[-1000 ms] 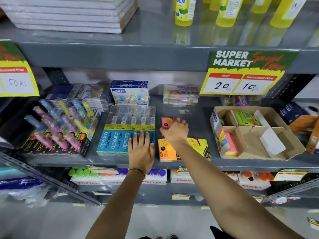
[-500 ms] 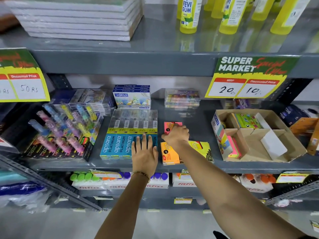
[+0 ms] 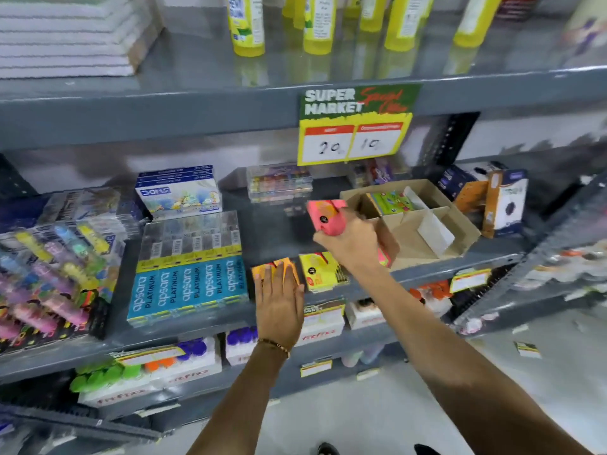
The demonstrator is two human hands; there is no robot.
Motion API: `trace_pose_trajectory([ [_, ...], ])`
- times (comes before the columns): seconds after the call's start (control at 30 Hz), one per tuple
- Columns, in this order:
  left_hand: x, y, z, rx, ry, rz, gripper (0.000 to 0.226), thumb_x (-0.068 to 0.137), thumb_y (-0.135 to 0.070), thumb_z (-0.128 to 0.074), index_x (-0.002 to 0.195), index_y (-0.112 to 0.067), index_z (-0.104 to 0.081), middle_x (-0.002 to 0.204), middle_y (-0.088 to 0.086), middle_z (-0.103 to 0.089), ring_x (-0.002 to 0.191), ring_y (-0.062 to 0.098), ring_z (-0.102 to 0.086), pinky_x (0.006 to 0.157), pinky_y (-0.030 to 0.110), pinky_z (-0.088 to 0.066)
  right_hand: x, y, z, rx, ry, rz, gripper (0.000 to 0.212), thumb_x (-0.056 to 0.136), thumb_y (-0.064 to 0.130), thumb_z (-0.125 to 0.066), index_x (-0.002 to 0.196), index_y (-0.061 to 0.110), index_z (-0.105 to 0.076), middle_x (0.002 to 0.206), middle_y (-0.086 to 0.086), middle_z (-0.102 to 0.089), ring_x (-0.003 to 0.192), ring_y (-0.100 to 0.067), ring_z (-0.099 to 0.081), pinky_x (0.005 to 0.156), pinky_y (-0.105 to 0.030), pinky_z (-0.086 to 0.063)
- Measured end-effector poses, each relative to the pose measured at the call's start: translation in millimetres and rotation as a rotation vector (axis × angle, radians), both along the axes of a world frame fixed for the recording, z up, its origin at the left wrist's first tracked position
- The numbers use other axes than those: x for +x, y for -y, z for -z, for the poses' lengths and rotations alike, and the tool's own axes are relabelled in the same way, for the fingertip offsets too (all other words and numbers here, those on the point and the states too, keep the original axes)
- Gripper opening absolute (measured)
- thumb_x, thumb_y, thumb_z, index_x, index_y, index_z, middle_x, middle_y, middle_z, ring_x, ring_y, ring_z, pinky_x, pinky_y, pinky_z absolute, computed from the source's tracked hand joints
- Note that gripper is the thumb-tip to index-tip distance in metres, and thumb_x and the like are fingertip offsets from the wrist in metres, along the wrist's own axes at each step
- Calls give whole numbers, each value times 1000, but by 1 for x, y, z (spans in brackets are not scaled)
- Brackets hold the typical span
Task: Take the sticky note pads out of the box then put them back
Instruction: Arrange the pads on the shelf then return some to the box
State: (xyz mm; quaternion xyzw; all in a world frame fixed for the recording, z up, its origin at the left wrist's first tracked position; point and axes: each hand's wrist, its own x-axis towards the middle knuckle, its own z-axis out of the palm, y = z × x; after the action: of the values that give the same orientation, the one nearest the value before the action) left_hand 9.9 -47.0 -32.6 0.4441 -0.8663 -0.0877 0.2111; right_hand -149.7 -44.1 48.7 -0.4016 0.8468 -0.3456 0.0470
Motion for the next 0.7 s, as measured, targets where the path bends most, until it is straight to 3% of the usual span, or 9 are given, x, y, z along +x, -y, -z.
trace_pose_trajectory([
  [0.1,-18,-4,5,37,36,20,43,93,-26,-39,127,-1,-49,133,21,-50,127,40,-40,108,58,-22,-47,-41,-7,0,-20,121,58,65,48,-74,107,11,-60,87,-14,-72,87,-33,-66,71,-34,-52],
  [0.2,-22,-2,15,92,128,7,45,97,-29,-33,135,-7,-38,144,15,-39,136,32,-27,115,52,-10,-88,-73,-6,54,-14,202,66,67,50,-72,116,8,-57,98,-15,-70,95,-34,-63,80,-40,-52],
  [0.33,-23,-3,19,67,210,-12,51,93,-33,-29,131,-3,-44,141,17,-43,133,34,-33,113,52,-18,-118,-92,8,169,7,163,53,65,38,-78,107,11,-62,99,-12,-71,94,-32,-65,82,-38,-51],
  [0.47,-23,-3,17,69,211,-22,65,93,-40,-9,128,-1,-47,136,18,-48,129,35,-40,109,53,-24,-124,-88,30,207,45,46,55,67,32,-78,112,11,-57,99,-9,-70,91,-30,-66,79,-40,-57],
  [0.53,-22,-3,17,74,199,-15,74,94,-44,1,126,0,-50,133,19,-51,126,37,-43,106,54,-29,-126,-83,39,226,49,10,53,70,34,-77,113,10,-57,102,-9,-69,95,-28,-65,81,-42,-57],
  [0.7,-23,-2,19,97,182,-8,77,94,-46,2,124,1,-51,132,20,-53,124,38,-45,104,56,-31,-130,-75,55,297,22,6,59,73,46,-74,116,10,-58,110,-10,-68,103,-31,-61,89,-44,-54],
])
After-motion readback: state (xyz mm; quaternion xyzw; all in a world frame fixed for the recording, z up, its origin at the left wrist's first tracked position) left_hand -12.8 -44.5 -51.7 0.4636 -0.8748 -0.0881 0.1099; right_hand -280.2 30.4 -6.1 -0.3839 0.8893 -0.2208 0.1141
